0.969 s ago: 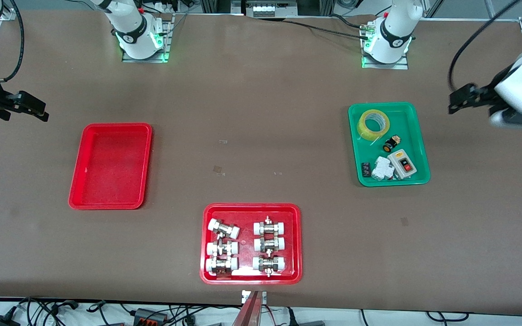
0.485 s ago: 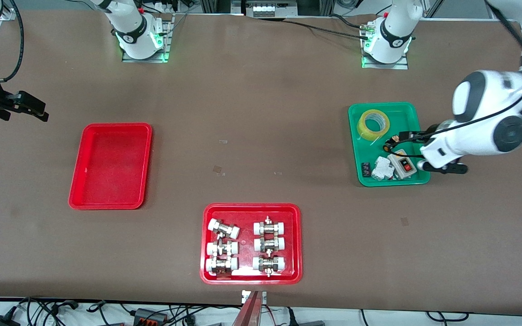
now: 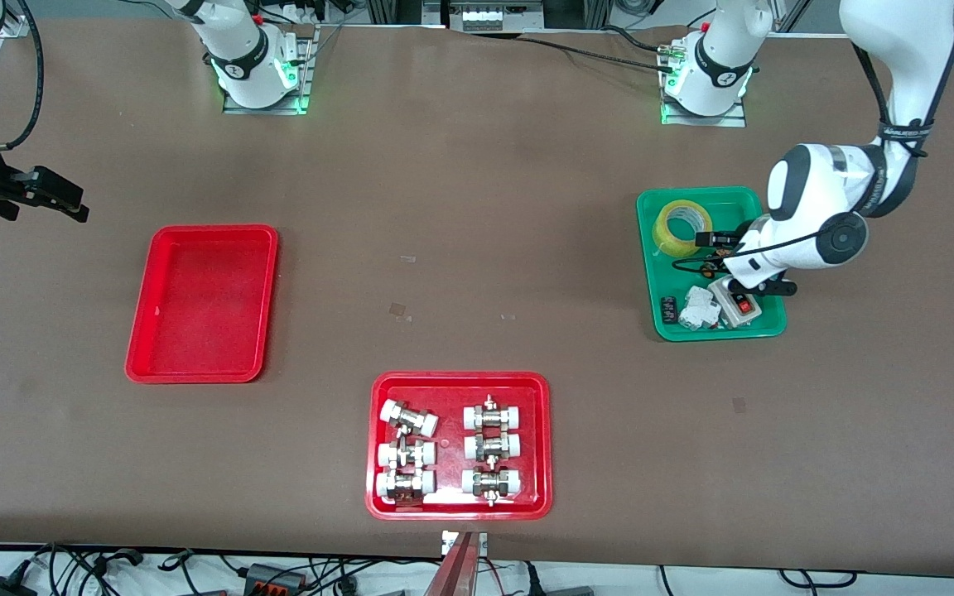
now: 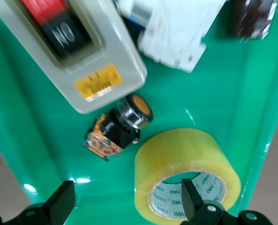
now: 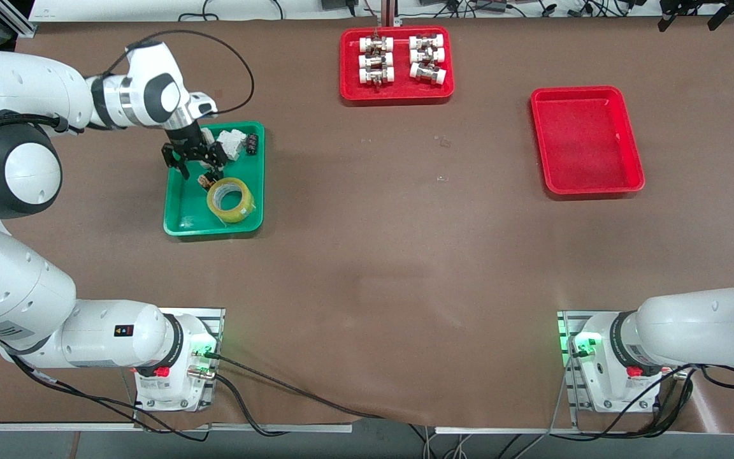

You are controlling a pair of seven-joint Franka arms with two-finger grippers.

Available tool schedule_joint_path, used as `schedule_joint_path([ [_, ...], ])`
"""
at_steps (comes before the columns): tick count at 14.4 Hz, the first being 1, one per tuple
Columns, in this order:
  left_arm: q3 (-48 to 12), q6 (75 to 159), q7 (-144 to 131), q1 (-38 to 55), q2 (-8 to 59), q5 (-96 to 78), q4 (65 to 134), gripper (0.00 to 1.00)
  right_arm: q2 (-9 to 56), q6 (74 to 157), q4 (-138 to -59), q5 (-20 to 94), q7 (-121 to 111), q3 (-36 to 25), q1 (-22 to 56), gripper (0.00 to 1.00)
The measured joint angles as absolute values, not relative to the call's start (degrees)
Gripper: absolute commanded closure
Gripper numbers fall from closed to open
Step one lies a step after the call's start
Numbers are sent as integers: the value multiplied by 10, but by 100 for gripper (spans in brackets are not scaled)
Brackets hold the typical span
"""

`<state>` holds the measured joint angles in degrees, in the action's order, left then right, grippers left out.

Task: Left arm passes tape to right arm into tray
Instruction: 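Lower the left gripper into the tape roll's hole and close it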

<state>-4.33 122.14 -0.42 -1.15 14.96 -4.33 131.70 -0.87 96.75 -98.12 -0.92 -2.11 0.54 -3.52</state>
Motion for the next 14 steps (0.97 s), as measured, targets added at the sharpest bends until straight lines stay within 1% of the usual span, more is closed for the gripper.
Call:
schedule_joint_path([
  [4,-45,1225,-4,-12,150,-67,1346,0,-9,968,-981,-9,-21,5,-35,0],
  [5,-45,1226,-4,-12,150,-69,1349,7,-9,968,-981,-9,-21,5,-35,0],
  [6,-45,1226,-4,-12,150,-70,1351,24,-9,968,-981,-9,-21,5,-35,0],
  [7,-45,1226,-4,-12,151,-70,1352,44,-9,968,-981,-9,-21,5,-35,0],
  [8,-45,1226,-4,-11,151,-70,1353,55,-9,967,-981,-9,-21,5,-35,0],
  [9,-46,1226,-4,-11,152,-70,1353,61,-9,967,-982,-9,-21,5,-35,0],
  [11,-48,1226,-4,-10,152,-70,1353,69,-9,965,-982,-9,-21,5,-35,0],
  [14,-51,1226,6,-10,153,-70,1353,85,-9,955,-983,-9,-21,5,-35,0],
])
